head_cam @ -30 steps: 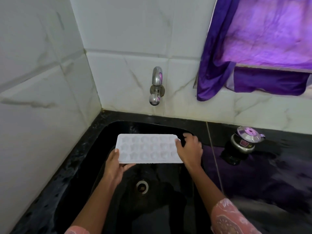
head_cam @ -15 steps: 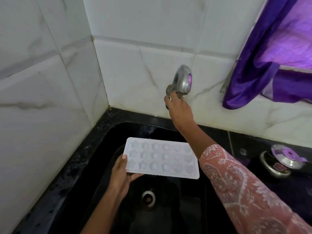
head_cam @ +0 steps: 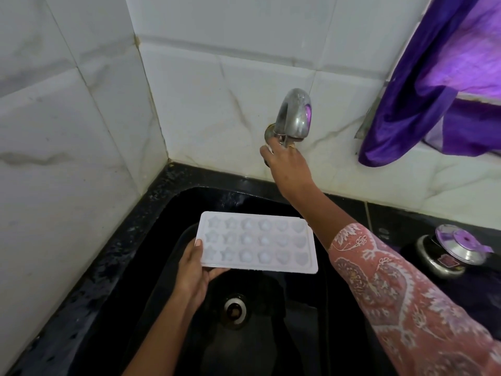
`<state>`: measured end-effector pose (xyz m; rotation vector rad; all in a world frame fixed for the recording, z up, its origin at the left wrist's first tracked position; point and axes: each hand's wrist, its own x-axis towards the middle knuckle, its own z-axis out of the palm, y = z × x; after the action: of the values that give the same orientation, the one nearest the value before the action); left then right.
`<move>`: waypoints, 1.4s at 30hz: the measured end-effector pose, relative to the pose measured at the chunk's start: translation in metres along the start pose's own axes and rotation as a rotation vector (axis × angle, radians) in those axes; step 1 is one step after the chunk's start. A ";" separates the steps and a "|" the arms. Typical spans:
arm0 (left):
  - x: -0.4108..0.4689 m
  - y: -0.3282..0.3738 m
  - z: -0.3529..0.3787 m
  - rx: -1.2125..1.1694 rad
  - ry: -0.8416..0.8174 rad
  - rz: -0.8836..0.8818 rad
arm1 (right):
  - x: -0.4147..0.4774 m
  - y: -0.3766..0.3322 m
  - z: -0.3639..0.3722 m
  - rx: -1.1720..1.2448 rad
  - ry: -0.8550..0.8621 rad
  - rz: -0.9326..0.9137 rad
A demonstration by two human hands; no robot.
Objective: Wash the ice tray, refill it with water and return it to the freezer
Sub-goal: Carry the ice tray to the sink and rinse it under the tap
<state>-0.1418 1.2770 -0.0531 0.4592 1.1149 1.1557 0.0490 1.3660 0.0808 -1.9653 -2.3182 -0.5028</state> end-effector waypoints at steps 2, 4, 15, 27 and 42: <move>-0.001 0.000 0.000 -0.005 -0.001 0.002 | 0.001 0.000 0.001 -0.012 -0.004 -0.009; -0.001 0.000 0.001 -0.009 -0.001 0.002 | 0.002 0.001 0.002 -0.003 -0.018 -0.011; 0.001 -0.002 0.004 -0.102 0.002 -0.025 | -0.070 -0.021 0.062 0.294 0.223 0.284; 0.000 -0.037 0.032 -0.341 -0.131 -0.219 | -0.110 -0.071 0.101 0.418 -0.261 -0.147; 0.020 -0.023 0.014 -0.278 -0.034 -0.114 | -0.135 -0.024 0.118 0.449 -0.246 -0.011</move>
<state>-0.1187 1.2891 -0.0736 0.1962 0.9216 1.1762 0.0701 1.2687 -0.0700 -1.8735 -2.3082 0.2588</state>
